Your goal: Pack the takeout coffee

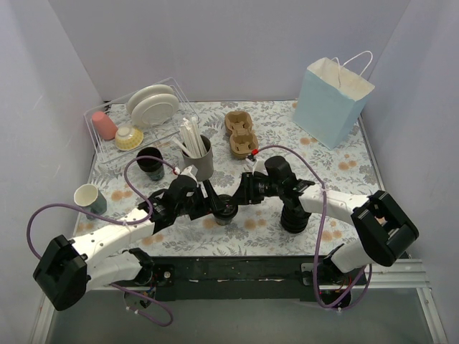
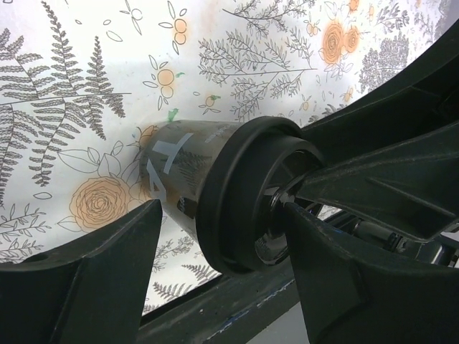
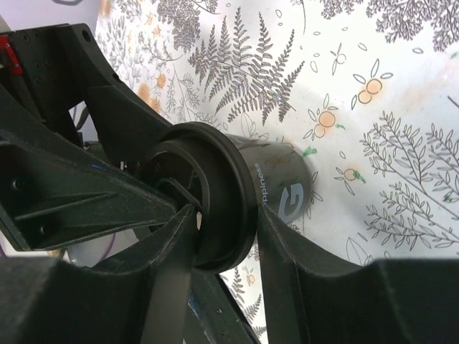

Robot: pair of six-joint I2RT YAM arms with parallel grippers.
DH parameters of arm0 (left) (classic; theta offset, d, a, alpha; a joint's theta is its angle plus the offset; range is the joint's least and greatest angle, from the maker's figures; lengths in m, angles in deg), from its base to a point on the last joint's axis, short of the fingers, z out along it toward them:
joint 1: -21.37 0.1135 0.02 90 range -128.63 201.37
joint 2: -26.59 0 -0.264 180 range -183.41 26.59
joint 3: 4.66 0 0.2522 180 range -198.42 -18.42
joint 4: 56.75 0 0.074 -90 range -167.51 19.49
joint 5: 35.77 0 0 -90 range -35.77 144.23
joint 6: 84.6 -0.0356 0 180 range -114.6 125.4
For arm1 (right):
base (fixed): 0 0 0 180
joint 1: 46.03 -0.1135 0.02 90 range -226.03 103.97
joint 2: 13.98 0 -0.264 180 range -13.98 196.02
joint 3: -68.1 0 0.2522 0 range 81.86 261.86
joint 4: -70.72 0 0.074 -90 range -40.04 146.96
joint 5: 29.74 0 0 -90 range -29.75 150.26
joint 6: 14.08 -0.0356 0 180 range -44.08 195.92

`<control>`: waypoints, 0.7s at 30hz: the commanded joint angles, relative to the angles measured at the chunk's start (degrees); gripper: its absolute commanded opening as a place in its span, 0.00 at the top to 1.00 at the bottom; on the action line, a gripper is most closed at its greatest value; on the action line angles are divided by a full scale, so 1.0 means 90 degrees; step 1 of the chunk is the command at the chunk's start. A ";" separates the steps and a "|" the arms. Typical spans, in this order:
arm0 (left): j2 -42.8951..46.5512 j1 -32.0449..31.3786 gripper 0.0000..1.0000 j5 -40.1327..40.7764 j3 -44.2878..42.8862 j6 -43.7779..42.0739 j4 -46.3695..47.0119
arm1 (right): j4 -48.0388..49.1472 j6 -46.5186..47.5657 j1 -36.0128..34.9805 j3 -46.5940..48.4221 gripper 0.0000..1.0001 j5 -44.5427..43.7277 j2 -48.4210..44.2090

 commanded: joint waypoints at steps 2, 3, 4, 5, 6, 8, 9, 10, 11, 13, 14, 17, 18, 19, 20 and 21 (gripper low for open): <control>0.0075 0.0003 0.32 0.0188 -0.0278 -0.0193 -0.0582 | -0.1208 0.0787 -0.0089 0.0176 0.56 -0.0097 0.0316; 0.0114 0.0003 0.32 0.0207 -0.0337 -0.0212 -0.0661 | -0.1218 0.0806 -0.0108 0.0185 0.57 -0.0088 0.0335; 0.0202 0.0003 0.31 0.0207 -0.0395 -0.0232 -0.0739 | -0.1247 0.0816 -0.0118 0.0195 0.57 -0.0097 0.0355; 0.0241 0.0003 0.30 0.0207 -0.0454 -0.0252 -0.0894 | -0.1257 0.0816 -0.0138 0.0205 0.58 -0.0117 0.0404; 0.0280 0.0003 0.28 0.0459 -0.0609 -0.0281 -0.0983 | -0.1267 0.0835 -0.0177 0.0244 0.58 -0.0117 0.0423; 0.0388 0.0003 0.27 0.0529 -0.0786 -0.0368 -0.1246 | -0.1452 0.0933 -0.0225 0.0331 0.59 -0.0204 0.0472; 0.0427 0.0003 0.27 0.0549 -0.0932 -0.0398 -0.1325 | -0.1539 0.0972 -0.0284 0.0390 0.59 -0.0282 0.0472; 0.0485 0.0003 0.27 0.0578 -0.1001 -0.0418 -0.1461 | -0.1618 0.1011 -0.0304 0.0487 0.60 -0.0360 0.0482; 0.0524 0.0003 0.27 0.0617 -0.1060 -0.0447 -0.1549 | -0.1647 0.1031 -0.0304 0.0517 0.60 -0.0419 0.0482; 0.0622 0.0003 0.29 0.0695 -0.1128 -0.0457 -0.1657 | -0.1648 0.1031 -0.0314 0.0546 0.61 -0.0439 0.0492; 0.0719 0.0003 0.32 0.0715 -0.1129 -0.0447 -0.1744 | -0.1648 0.1041 -0.0314 0.0547 0.61 -0.0458 0.0502; 0.0876 0.0003 0.45 0.0735 -0.1060 -0.0418 -0.1794 | -0.1802 0.1041 -0.0314 0.0556 0.62 -0.0488 0.0492; 0.0905 0.0012 0.46 0.0735 -0.1050 -0.0398 -0.1804 | -0.1823 0.1041 -0.0333 0.0556 0.62 -0.0507 0.0502; 0.0925 0.0013 0.47 0.0735 -0.1012 -0.0389 -0.1814 | -0.1843 0.1050 -0.0333 0.0556 0.62 -0.0527 0.0502; 0.0935 0.0022 0.47 0.0735 -0.0953 -0.0379 -0.1823 | -0.1833 0.1041 -0.0333 0.0556 0.62 -0.0537 0.0502; 0.0964 0.0013 0.47 0.0735 -0.0904 -0.0379 -0.1833 | -0.1833 0.1041 -0.0324 0.0556 0.62 -0.0527 0.0502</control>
